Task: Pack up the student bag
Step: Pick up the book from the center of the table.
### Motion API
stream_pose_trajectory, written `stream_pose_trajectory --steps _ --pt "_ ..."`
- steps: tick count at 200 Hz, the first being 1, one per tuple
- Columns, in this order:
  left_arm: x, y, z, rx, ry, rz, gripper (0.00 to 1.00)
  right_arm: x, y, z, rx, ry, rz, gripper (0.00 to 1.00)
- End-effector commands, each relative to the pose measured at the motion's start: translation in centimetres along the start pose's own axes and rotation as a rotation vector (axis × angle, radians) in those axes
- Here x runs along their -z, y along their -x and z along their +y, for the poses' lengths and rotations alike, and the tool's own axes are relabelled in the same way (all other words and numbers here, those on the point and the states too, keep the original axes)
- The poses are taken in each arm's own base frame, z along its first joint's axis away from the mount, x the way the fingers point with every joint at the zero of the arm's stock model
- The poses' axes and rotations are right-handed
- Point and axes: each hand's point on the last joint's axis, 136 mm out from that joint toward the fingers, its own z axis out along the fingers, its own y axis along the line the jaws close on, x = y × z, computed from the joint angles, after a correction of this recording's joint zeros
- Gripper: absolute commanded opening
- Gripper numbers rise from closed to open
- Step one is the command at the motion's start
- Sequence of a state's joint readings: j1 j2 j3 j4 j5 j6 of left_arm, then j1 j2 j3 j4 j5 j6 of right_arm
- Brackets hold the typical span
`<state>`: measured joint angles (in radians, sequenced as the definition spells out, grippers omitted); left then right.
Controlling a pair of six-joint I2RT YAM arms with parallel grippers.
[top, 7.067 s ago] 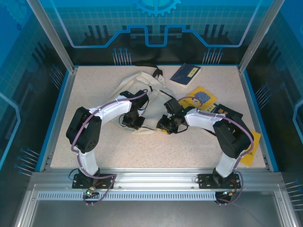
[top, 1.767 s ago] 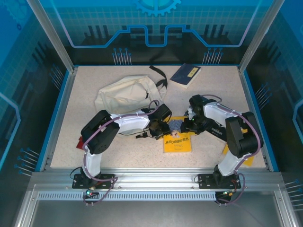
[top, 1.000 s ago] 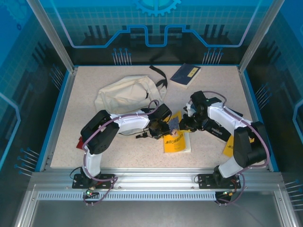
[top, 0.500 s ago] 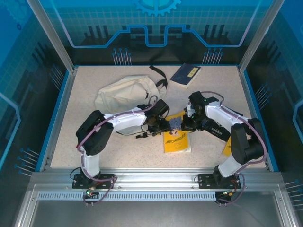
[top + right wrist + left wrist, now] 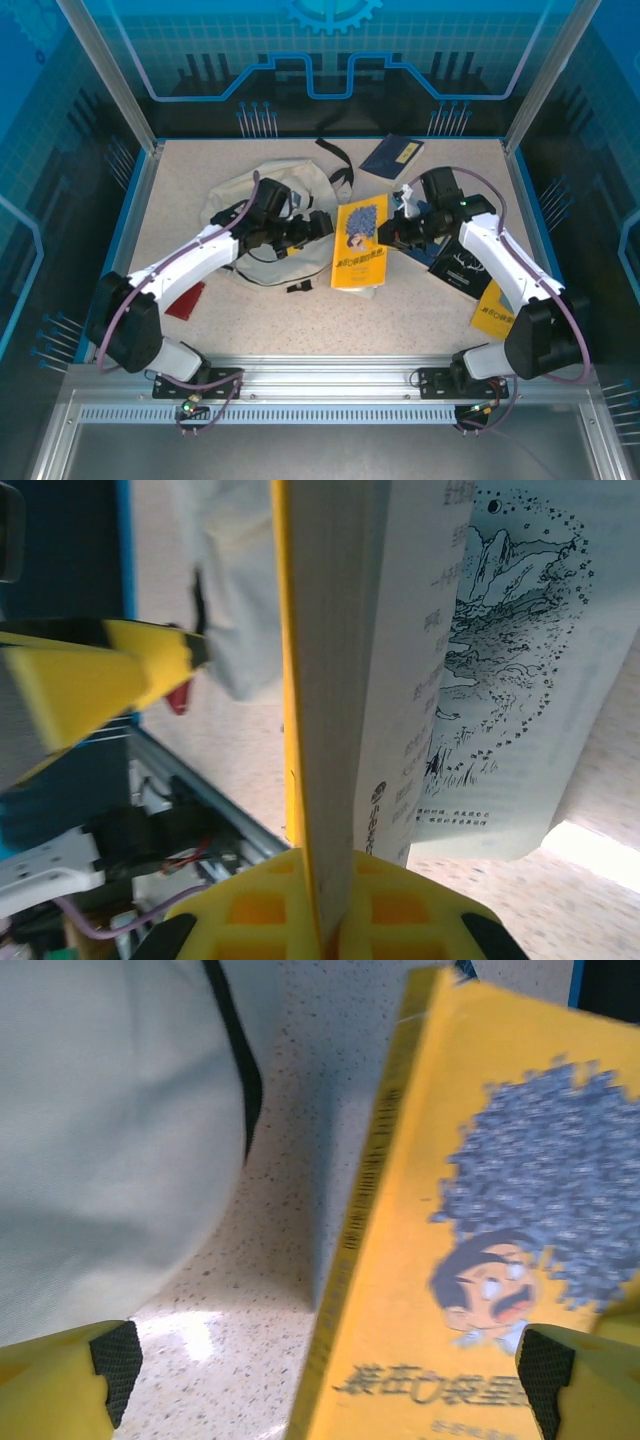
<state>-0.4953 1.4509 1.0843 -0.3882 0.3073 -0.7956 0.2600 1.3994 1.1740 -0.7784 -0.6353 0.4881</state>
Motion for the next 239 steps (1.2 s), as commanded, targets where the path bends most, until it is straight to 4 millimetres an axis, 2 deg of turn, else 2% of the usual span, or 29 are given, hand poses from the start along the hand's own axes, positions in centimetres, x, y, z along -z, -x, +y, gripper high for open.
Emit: stream_pose_trajectory --steps 1,27,58,73,115,163,185,217,239 --pt "2.5 0.7 -1.6 -0.004 -0.149 -0.046 0.99 1.6 0.9 5.6 0.071 0.223 -0.009 0.0" --pt "4.5 1.0 -2.6 0.028 -0.303 -0.05 0.99 1.8 1.1 8.0 0.106 0.318 0.013 0.0" --pt "5.7 1.2 -3.1 0.068 -0.412 -0.047 0.99 1.9 1.4 9.7 0.118 0.385 0.041 0.0" --pt "5.8 1.3 -3.1 0.072 -0.425 -0.037 0.99 1.7 1.7 10.3 0.109 0.412 0.055 0.0" --pt "5.8 1.4 -4.9 0.05 -0.517 0.017 0.98 1.5 1.8 11.5 0.116 0.465 0.097 0.0" --pt "4.6 1.5 -5.2 0.069 -0.544 0.082 0.9 1.4 1.5 11.7 0.113 0.507 0.126 0.0" --pt "4.5 1.7 -5.7 0.068 -0.569 0.093 0.81 1.5 1.5 11.8 0.116 0.51 0.128 0.0" --pt "5.0 2.0 -6.6 0.055 -0.615 0.089 0.52 1.0 1.8 10.5 0.079 0.461 0.124 0.0" --pt "5.5 2.2 -7.2 0.051 -0.635 0.082 0.27 1.0 2.5 8.8 0.035 0.393 0.082 0.16"
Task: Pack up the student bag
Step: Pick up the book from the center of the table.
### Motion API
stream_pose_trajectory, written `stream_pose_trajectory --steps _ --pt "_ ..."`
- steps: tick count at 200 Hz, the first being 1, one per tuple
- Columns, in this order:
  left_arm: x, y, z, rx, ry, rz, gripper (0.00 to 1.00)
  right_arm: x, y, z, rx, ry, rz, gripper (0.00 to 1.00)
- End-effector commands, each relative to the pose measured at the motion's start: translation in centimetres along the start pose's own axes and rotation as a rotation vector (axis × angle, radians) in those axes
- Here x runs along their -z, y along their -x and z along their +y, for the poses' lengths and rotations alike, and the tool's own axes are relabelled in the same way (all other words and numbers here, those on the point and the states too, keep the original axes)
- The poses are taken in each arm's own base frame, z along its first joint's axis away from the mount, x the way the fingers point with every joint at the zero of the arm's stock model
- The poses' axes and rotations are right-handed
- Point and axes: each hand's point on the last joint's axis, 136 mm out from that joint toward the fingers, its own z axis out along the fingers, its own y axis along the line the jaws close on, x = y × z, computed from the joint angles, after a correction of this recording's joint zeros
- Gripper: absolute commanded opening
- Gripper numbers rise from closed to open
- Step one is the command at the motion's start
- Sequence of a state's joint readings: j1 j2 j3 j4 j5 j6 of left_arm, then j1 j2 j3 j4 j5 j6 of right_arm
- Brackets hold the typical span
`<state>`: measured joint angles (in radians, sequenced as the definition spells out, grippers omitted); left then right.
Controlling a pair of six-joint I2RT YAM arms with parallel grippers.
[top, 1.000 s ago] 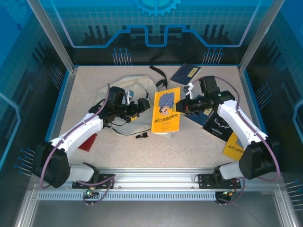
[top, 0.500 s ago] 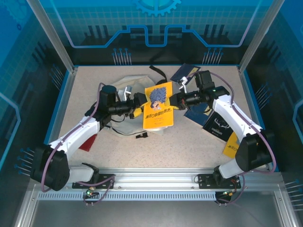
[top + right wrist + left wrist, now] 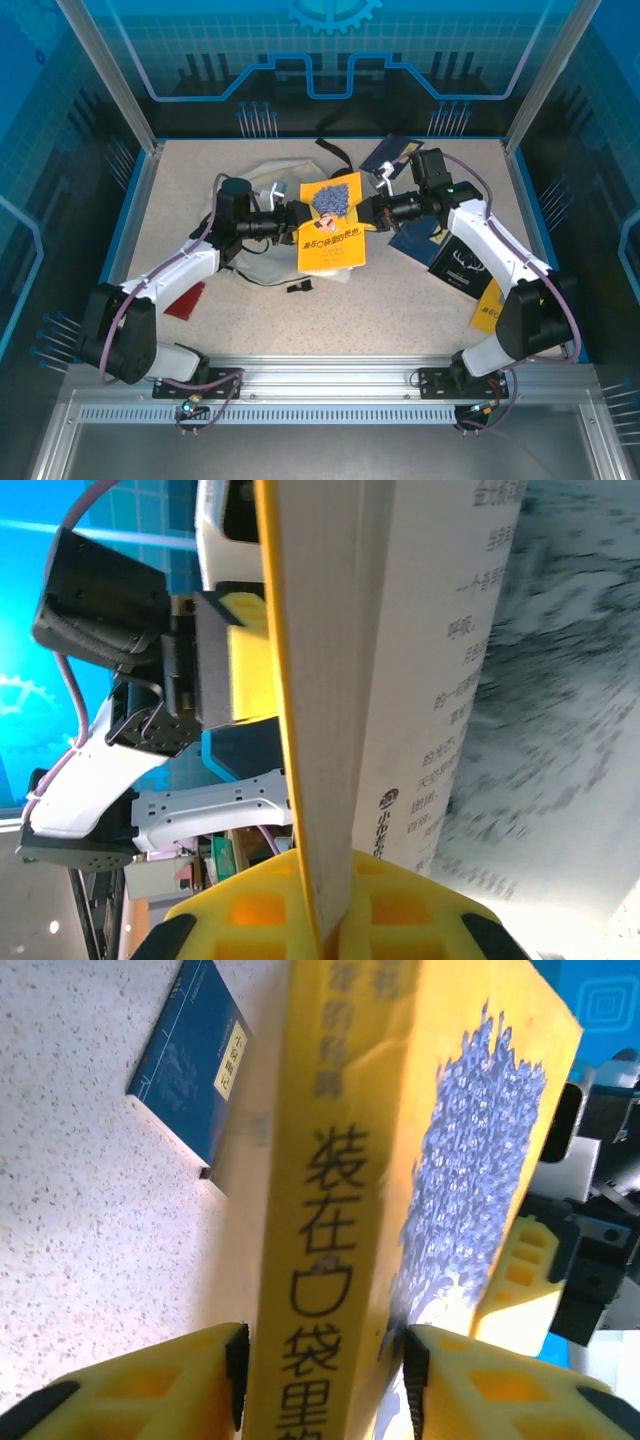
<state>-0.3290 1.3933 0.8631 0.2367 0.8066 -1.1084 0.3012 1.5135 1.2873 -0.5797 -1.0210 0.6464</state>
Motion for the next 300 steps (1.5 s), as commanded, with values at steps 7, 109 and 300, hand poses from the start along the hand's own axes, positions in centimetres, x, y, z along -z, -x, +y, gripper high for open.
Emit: stream_pose_trajectory --steps 7,109,300 --pt "0.3 0.4 -3.0 -0.056 -0.086 0.006 0.19 1.4 0.9 0.2 0.009 -0.027 -0.054 0.23" --pt "2.1 7.0 -3.8 0.055 -0.021 -0.418 0.04 3.6 1.9 -2.5 -0.231 -0.039 -0.428 0.99" --pt "4.0 9.3 -9.9 0.052 -0.172 -0.795 0.03 -1.1 5.3 1.2 -0.488 0.304 -0.645 1.0"
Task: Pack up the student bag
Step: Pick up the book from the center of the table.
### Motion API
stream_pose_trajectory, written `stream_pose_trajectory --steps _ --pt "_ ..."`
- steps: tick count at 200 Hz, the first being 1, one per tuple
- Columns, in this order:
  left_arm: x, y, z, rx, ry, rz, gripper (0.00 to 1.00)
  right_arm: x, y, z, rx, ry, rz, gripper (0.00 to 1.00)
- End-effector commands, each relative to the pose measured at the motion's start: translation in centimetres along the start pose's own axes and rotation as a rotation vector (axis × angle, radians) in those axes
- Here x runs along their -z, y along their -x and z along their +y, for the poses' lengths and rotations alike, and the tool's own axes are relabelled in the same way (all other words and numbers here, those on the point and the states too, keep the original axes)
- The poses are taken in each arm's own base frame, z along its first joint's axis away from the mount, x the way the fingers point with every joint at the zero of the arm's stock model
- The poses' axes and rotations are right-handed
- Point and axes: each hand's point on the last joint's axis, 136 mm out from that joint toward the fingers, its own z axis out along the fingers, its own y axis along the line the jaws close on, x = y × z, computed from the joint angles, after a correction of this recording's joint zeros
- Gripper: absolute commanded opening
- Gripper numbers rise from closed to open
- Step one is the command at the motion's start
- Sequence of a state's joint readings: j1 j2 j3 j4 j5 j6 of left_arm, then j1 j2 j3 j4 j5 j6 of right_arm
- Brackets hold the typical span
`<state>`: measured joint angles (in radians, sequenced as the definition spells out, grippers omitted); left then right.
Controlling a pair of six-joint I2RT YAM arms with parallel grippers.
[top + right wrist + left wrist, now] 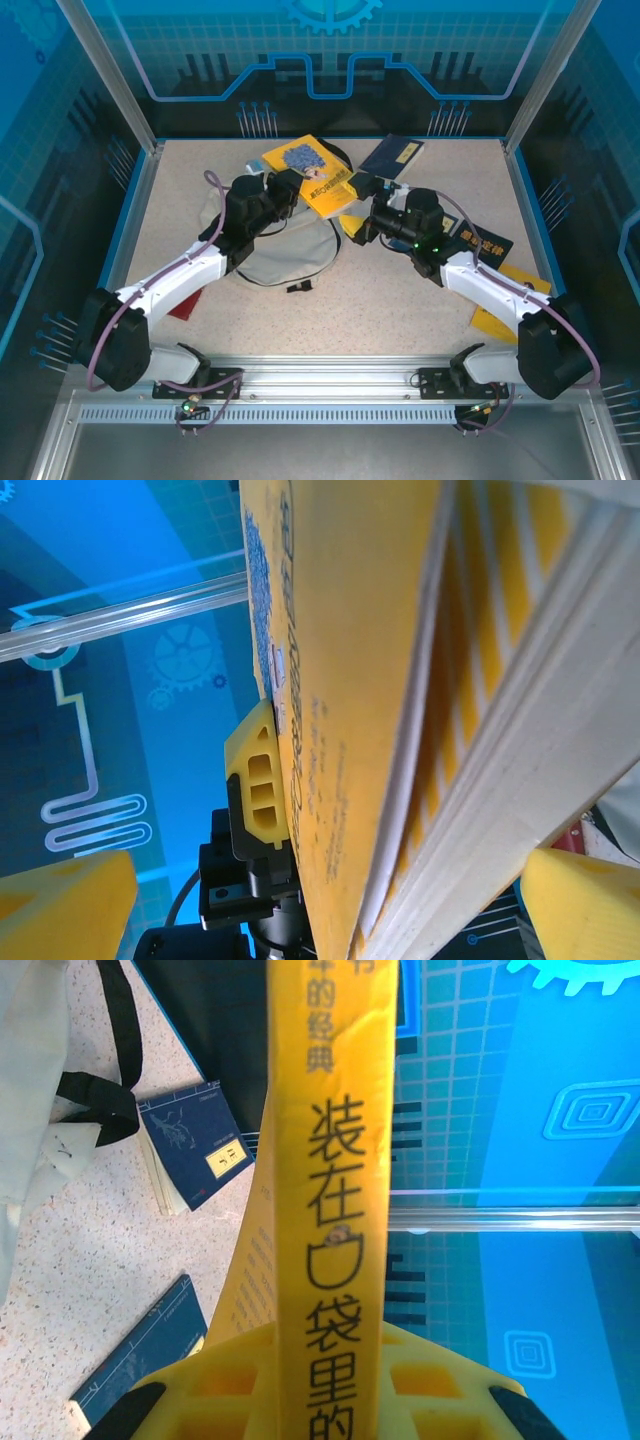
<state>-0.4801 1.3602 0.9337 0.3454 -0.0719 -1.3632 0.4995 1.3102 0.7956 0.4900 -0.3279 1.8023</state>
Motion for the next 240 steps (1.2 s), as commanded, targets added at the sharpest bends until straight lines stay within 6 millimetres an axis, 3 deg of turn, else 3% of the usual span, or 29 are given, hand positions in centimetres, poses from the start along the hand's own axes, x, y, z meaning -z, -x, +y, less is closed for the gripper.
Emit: stream_pose_trajectory --steps 1,70,126,177,204,240 --pt "1.6 0.5 -6.0 0.011 -0.184 -0.037 0.03 -0.4 -0.2 0.5 -0.012 0.046 -0.003 1.0" --pt "2.4 1.3 -6.2 -0.025 -0.199 -0.086 0.04 -0.6 -0.1 -1.6 -0.005 -0.029 0.002 1.0" --pt "2.1 0.6 -5.2 0.033 -0.181 -0.043 0.03 -1.9 0.2 0.1 0.01 0.033 0.018 0.98" --pt "2.1 0.3 -3.7 0.085 -0.16 -0.03 0.03 -2.6 1.1 1.6 0.041 0.123 -0.023 0.6" --pt "2.2 0.4 -2.5 0.092 -0.129 -0.04 0.04 -1.9 1.6 0.4 0.049 0.077 -0.068 0.43" --pt "2.4 0.4 -1.1 0.086 -0.071 -0.038 0.19 0.3 2.2 -1.4 0.161 -0.098 -0.16 0.19"
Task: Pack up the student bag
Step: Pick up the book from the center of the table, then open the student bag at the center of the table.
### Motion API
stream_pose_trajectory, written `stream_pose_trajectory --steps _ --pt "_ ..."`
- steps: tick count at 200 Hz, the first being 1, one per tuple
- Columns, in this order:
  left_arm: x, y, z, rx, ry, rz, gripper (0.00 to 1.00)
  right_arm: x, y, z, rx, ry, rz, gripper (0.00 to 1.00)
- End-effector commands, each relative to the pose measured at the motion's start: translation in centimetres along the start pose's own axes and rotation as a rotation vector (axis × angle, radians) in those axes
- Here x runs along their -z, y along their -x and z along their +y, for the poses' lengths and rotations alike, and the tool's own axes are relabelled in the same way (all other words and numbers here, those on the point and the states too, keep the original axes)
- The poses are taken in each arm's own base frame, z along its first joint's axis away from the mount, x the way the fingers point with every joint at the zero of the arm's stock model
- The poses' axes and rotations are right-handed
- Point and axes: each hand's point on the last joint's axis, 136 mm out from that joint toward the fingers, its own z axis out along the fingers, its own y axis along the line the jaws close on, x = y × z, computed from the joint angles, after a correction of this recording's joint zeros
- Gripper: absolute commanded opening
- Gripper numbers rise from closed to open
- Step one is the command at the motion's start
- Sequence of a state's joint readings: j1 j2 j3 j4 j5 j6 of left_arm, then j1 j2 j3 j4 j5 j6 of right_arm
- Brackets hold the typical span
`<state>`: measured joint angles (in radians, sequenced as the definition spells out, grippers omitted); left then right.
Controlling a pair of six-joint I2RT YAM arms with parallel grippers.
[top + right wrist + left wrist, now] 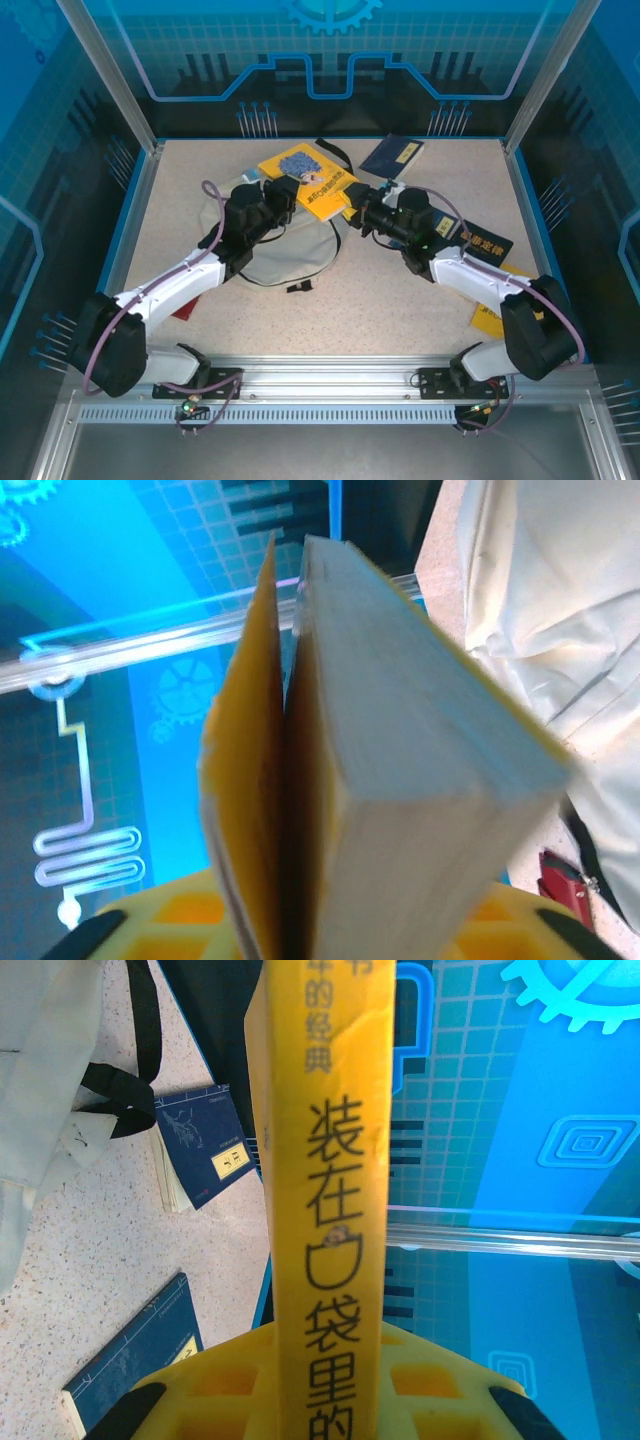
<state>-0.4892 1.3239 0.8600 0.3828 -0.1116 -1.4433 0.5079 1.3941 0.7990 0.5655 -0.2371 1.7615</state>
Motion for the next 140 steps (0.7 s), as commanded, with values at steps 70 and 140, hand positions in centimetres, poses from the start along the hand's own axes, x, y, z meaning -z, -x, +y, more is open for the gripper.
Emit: stream_pose_trajectory --steps 70,140 --pt "4.0 0.5 5.8 -0.193 0.308 0.104 0.78 6.4 2.6 -3.2 0.326 -0.348 -0.111 0.0" --pt "7.4 -2.6 12.1 -0.915 0.739 0.604 0.82 13.1 5.1 -4.7 0.561 -0.584 -0.132 0.0"
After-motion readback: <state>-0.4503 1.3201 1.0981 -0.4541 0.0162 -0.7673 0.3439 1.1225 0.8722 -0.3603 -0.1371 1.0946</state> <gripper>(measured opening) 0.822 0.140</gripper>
